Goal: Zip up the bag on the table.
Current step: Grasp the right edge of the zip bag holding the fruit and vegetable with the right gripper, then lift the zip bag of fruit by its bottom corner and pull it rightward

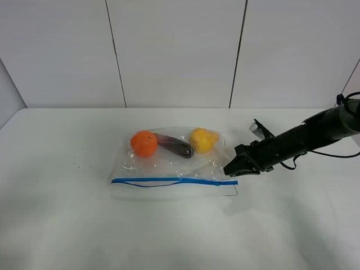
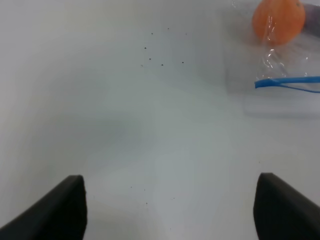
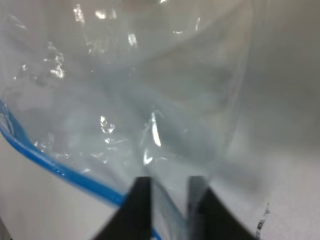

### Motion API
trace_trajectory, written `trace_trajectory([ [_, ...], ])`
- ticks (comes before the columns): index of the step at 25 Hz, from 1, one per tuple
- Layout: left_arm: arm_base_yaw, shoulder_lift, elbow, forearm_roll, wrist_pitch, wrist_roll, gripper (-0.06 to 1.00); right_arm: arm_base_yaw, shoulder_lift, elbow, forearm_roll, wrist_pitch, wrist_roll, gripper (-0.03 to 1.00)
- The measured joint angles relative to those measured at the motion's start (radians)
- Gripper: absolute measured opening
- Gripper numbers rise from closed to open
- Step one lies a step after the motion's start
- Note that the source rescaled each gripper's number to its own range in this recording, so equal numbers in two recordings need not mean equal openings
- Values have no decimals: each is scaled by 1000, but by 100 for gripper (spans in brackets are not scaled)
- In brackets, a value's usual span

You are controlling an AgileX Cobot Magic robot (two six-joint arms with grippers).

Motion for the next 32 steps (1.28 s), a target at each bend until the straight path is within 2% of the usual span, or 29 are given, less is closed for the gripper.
trace_trajectory([
  [2, 0, 0, 0, 0, 0, 0, 91, 0, 0, 0, 5, 19, -16, 0],
  [12, 0, 0, 0, 0, 0, 0, 91, -8, 0, 0, 94, 139, -59, 0],
  [19, 0, 0, 0, 0, 0, 0, 91, -8, 0, 0, 238, 313, -48, 0],
  [27, 0, 0, 0, 0, 0, 0, 91, -8, 0, -5, 275, 329, 84, 0],
  [32, 0, 0, 0, 0, 0, 0, 91, 16, -42, -5, 284, 325, 115, 0],
])
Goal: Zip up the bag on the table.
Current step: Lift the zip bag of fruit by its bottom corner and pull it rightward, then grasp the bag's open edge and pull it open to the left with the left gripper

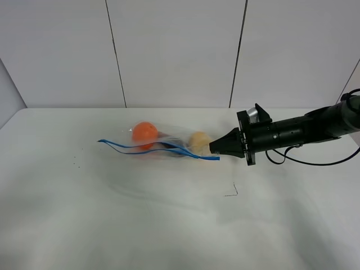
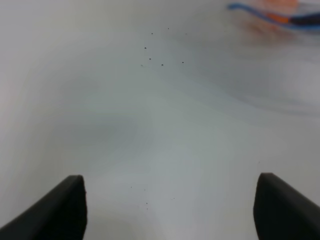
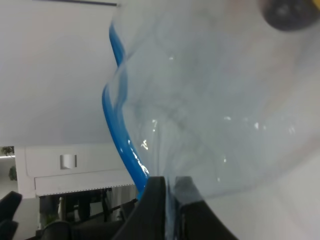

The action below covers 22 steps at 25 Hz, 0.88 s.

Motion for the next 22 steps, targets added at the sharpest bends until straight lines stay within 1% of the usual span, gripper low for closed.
trace_trajectory([
  [7, 0, 0, 0, 0, 0, 0, 91, 10, -48, 0, 7, 4, 44, 0],
  [22, 0, 0, 0, 0, 0, 0, 91, 10, -48, 0, 7, 4, 66, 0],
])
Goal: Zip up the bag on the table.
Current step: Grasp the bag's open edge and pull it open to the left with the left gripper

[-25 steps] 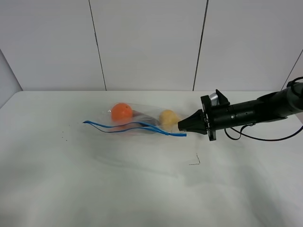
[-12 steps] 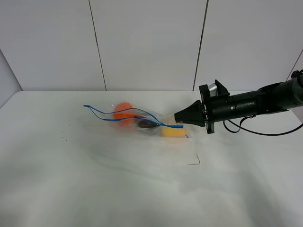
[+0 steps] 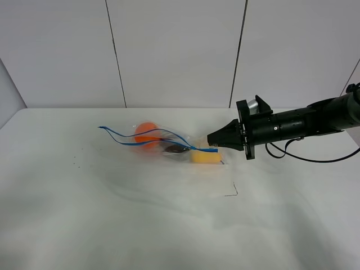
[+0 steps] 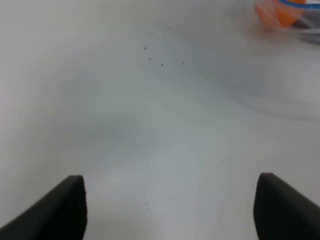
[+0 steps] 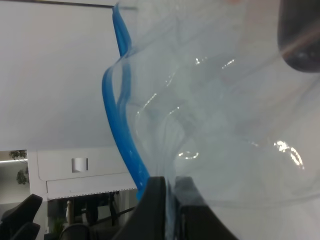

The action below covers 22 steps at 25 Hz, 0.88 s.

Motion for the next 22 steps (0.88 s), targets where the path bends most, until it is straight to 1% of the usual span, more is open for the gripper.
trace_trajectory([
  [6, 0, 0, 0, 0, -7, -6, 91, 0, 0, 0, 0, 0, 1, 0],
  [8, 0, 23, -25, -1, -12, -6, 91, 0, 0, 0, 0, 0, 1, 0],
  [12, 0, 198, -154, -19, -37, -18, 91, 0, 0, 0, 0, 0, 1, 0],
  [15, 0, 364, -298, -20, -58, -6, 91, 0, 0, 0, 0, 0, 1, 0],
  [17, 0, 477, -376, -21, -63, 47, 91, 0, 0, 0, 0, 0, 1, 0],
  [18, 0, 519, -411, -21, -63, 94, 91, 0, 0, 0, 0, 0, 1, 0],
  [20, 0, 609, -455, -24, -63, 226, 91, 0, 0, 0, 0, 0, 1, 0],
  [22, 0, 673, -472, -27, -63, 434, 87, 0, 0, 0, 0, 0, 1, 0],
])
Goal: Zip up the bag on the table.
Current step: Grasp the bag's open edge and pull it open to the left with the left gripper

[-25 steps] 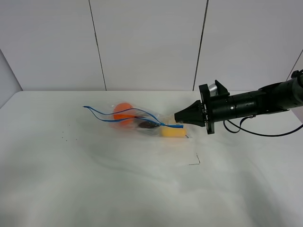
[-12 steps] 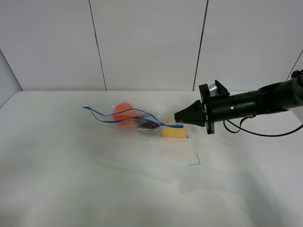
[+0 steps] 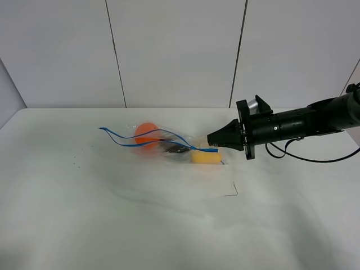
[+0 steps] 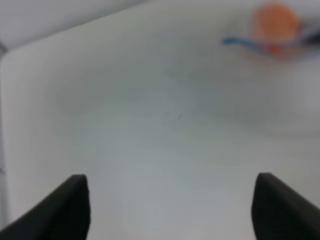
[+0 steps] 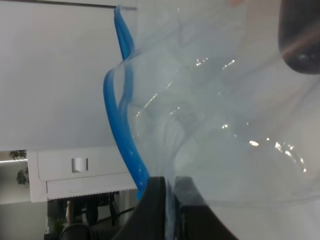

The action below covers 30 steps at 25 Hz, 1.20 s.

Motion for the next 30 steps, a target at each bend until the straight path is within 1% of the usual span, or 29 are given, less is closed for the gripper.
trace_trajectory([
  [1, 0, 27, -1, -2, -3, 96, 85, 0, 0, 0, 0, 0, 0, 0],
  [4, 0, 84, -1, -15, -29, 438, 81, 0, 0, 0, 0, 0, 0, 0],
  [6, 0, 114, -1, -47, -58, 582, 80, 0, 0, 0, 0, 0, -1, 0],
  [7, 0, 125, -1, -73, -79, 629, 80, 0, 0, 0, 0, 0, -1, 0],
  [9, 0, 149, -1, -153, -119, 669, 79, 0, 0, 0, 0, 0, -1, 0],
  [13, 0, 199, -1, -300, -168, 693, 80, 0, 0, 0, 0, 0, -1, 0],
  [15, 0, 222, -1, -339, -179, 705, 80, 0, 0, 0, 0, 0, -1, 0],
  [18, 0, 252, -1, -376, -197, 731, 80, 0, 0, 0, 0, 0, -1, 0],
  [21, -31, 281, -1, -398, -233, 755, 80, 0, 0, 0, 0, 0, -1, 0],
  [24, -109, 320, -1, -400, -287, 766, 80, 0, 0, 0, 0, 0, -1, 0],
  [28, -272, 398, -1, -401, -374, 767, 80, 0, 0, 0, 0, 0, -1, 0],
  [30, -367, 447, -1, -402, -422, 767, 80, 0, 0, 0, 0, 0, -1, 0],
])
